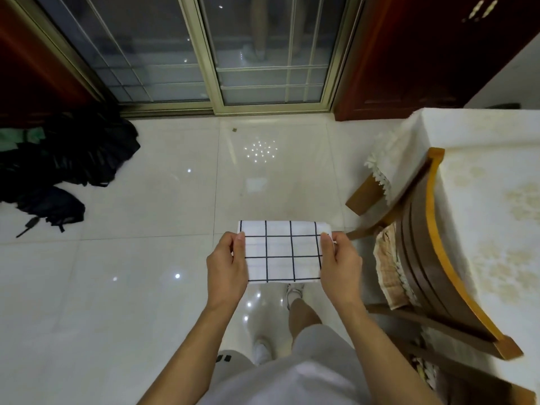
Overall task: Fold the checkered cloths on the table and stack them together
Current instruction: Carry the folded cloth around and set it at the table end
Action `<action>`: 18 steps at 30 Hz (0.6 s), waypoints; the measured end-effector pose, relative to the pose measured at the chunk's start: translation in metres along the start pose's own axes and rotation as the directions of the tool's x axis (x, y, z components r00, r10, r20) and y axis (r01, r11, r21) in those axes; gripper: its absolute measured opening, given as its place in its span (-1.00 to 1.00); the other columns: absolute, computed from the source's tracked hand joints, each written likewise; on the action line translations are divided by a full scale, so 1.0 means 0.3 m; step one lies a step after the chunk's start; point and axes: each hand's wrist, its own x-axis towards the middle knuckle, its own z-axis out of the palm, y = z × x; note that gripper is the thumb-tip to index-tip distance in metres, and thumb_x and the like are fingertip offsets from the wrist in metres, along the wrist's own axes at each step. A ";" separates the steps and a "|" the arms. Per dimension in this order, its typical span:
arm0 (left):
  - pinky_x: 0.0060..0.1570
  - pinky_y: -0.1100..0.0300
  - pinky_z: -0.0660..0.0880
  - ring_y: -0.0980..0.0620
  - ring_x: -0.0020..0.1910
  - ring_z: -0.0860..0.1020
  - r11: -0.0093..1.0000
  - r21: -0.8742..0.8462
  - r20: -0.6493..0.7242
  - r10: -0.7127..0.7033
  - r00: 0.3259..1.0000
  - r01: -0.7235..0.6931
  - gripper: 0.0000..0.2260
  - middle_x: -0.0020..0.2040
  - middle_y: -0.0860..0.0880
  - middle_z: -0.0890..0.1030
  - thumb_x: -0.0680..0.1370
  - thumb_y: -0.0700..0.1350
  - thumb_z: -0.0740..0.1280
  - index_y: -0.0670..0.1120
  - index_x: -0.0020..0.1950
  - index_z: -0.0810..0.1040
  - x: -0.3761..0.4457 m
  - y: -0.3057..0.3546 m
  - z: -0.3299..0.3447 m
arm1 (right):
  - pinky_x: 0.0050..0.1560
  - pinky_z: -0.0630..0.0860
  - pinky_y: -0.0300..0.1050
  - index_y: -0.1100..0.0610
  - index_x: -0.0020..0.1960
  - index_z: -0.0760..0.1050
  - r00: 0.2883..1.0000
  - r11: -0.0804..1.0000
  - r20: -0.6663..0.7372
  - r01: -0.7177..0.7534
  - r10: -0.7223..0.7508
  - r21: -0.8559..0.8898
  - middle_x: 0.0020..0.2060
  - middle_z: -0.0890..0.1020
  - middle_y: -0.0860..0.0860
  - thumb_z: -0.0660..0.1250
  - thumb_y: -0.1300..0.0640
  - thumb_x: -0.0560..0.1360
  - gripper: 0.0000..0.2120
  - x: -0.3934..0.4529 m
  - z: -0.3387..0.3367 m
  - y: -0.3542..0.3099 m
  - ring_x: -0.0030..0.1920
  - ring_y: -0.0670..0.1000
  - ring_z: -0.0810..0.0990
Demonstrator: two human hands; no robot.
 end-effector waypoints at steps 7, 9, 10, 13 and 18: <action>-0.44 0.24 0.25 0.14 -0.46 0.22 1.000 0.005 -0.017 -0.027 0.999 0.027 -0.65 -0.49 0.15 0.27 0.69 -0.01 0.17 -0.03 -0.29 0.31 0.343 0.154 0.155 | -0.44 0.33 -0.34 0.15 -0.13 0.42 0.999 0.999 0.004 0.046 -0.046 -0.001 -0.41 0.49 -0.04 0.17 0.05 0.67 -0.75 0.427 0.008 -0.085 -0.42 -0.14 0.45; -0.44 0.28 0.23 0.15 -0.45 0.23 1.000 0.020 -0.029 -0.014 0.999 0.015 -0.65 -0.45 0.13 0.27 0.69 -0.02 0.16 -0.07 -0.29 0.30 0.433 0.220 0.213 | -0.41 0.32 -0.38 0.12 -0.14 0.40 0.999 0.999 0.010 0.052 -0.051 -0.002 -0.43 0.42 -0.11 0.18 0.08 0.67 -0.77 0.553 -0.012 -0.110 -0.39 -0.22 0.46; -0.44 0.30 0.23 0.15 -0.45 0.24 1.000 0.022 -0.034 -0.008 0.999 0.009 -0.65 -0.43 0.10 0.29 0.69 -0.02 0.16 -0.09 -0.28 0.31 0.478 0.251 0.240 | -0.40 0.31 -0.39 0.10 -0.15 0.38 0.998 0.999 0.011 0.054 -0.054 -0.003 -0.44 0.39 -0.12 0.18 0.09 0.67 -0.77 0.614 -0.019 -0.121 -0.39 -0.24 0.46; -0.45 0.32 0.22 0.15 -0.45 0.25 1.000 0.008 -0.049 0.007 0.999 -0.007 -0.65 -0.42 0.05 0.30 0.69 -0.03 0.17 -0.14 -0.26 0.32 0.606 0.331 0.307 | -0.40 0.28 -0.37 -0.04 -0.21 0.32 0.997 0.997 0.010 0.072 -0.072 0.014 -0.47 0.34 -0.13 0.19 0.09 0.67 -0.72 0.780 -0.032 -0.166 -0.41 -0.22 0.43; -0.44 0.30 0.23 0.16 -0.44 0.25 1.000 0.009 -0.070 0.006 0.998 -0.005 -0.64 -0.43 0.10 0.30 0.69 -0.02 0.17 -0.12 -0.28 0.32 0.772 0.410 0.370 | -0.43 0.29 -0.35 -0.05 -0.23 0.30 0.997 0.997 0.019 0.080 -0.080 0.014 -0.47 0.33 -0.13 0.19 0.08 0.67 -0.71 0.973 -0.028 -0.218 -0.46 -0.19 0.39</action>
